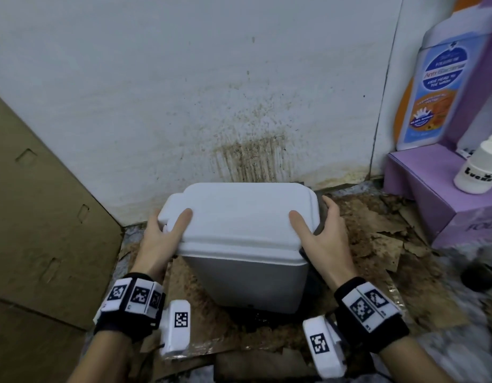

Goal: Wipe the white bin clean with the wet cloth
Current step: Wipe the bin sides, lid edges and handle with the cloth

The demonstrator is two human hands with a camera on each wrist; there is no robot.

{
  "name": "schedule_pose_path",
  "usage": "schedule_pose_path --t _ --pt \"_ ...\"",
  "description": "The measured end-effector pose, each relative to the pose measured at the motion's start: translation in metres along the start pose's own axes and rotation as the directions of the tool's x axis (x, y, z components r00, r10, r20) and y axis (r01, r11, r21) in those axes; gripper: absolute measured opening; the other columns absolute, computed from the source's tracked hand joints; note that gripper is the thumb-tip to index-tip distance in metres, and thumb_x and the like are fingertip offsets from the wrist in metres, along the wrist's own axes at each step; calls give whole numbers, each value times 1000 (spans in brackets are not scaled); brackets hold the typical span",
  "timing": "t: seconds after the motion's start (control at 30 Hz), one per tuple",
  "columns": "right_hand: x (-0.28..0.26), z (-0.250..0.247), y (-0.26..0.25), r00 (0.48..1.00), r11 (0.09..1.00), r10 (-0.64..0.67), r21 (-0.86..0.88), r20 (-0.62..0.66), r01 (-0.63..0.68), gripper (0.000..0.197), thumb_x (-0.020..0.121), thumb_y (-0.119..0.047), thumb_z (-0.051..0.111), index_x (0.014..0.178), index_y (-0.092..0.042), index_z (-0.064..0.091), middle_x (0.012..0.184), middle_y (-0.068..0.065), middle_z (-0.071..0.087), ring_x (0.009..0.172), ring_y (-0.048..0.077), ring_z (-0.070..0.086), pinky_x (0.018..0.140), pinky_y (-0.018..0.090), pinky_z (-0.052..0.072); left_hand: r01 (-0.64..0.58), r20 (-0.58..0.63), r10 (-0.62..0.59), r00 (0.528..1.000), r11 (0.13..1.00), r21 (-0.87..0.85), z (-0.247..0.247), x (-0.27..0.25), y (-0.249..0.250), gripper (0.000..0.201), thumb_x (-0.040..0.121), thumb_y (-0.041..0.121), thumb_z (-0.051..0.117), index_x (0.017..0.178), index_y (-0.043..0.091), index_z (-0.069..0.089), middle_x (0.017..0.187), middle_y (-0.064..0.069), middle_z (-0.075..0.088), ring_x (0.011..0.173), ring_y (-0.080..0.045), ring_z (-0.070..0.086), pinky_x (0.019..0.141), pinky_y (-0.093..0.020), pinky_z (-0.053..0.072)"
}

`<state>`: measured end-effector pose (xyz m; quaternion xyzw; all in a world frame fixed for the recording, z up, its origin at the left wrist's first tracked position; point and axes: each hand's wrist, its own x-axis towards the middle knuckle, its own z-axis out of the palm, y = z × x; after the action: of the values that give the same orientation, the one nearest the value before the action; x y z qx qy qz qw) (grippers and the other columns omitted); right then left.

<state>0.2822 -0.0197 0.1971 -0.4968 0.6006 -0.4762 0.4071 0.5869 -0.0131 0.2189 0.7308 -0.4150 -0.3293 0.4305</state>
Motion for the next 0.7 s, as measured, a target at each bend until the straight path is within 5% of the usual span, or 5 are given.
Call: schedule_pose_path --t 0.13,0.3,0.4,0.53,0.7 --pt "-35 17 5 994 996 -3 85 -114 13 82 89 -45 69 155 -27 24 136 -8 32 121 10 37 97 30 36 -27 54 26 998 1000 6 -4 3 11 76 90 60 65 152 26 37 141 3 53 125 -22 56 93 -39 49" --pt "-43 29 10 994 998 28 67 -107 -21 87 87 -53 69 156 -30 20 142 -6 29 137 23 33 107 40 38 -29 45 28 999 1000 12 8 -2 7 77 100 49 56 161 18 20 144 6 40 131 -18 43 96 -35 37" --pt "-30 28 7 995 998 41 58 -86 -36 85 89 -57 64 156 -30 19 150 -1 26 140 25 31 105 37 35 -11 -27 11 1000 1000 -3 15 -4 2 102 88 70 60 163 22 11 166 -7 25 149 -31 33 112 -44 37" --pt "-5 20 3 998 997 56 61 -27 -54 77 96 -56 53 157 -28 16 159 1 18 146 25 26 103 33 30 128 -136 -135 981 990 -63 31 -9 -5 121 70 88 58 161 19 18 162 -17 30 144 -39 38 113 -56 40" --pt "42 9 7 992 999 26 -27 120 -23 100 76 -86 46 157 -35 17 163 -1 22 151 26 18 119 56 26 97 -222 -134 966 981 -169 62 -38 1 94 90 62 65 159 21 16 150 -9 43 128 -29 50 103 -40 44"
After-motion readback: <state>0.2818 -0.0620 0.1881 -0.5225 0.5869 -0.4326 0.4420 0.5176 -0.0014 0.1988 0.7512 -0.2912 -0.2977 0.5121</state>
